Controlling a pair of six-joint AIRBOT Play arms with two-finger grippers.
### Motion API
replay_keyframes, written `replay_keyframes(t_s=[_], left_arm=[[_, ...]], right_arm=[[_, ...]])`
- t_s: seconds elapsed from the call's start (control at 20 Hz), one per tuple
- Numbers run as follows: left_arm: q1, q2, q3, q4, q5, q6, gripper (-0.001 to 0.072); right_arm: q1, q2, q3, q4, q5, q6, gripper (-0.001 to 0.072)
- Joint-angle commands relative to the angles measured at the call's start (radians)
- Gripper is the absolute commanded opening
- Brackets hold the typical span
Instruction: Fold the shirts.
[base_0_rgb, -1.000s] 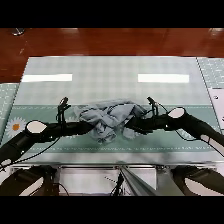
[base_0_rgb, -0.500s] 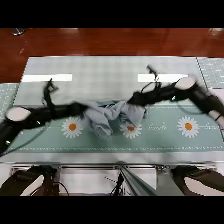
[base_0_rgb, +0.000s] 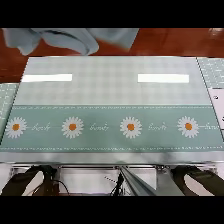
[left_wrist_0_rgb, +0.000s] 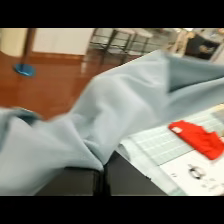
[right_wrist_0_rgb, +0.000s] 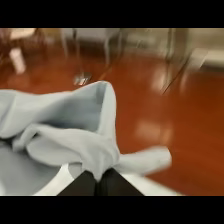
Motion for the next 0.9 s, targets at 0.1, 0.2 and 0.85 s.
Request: replay_keyframes(t_s=[0.1, 0.2, 0.85], left_arm=[[0.037, 0.092, 0.227, 0.307, -0.302, -0.145, 0.0016], [0.037, 0.111, 0.224, 0.303, -0.412, -0.171, 0.0016], [0.037, 0.225, -0.621, 0.353, -0.245, -0.144, 0.0016]], right_arm=[[-0.007, 0.23, 0.091, -0.201, 0.043, 0.002, 0.0035], [-0.007, 0.264, 0.091, -0.199, 0.097, 0.003, 0.0035], [-0.007, 0.395, -0.726, -0.317, 0.254, 0.085, 0.0035]])
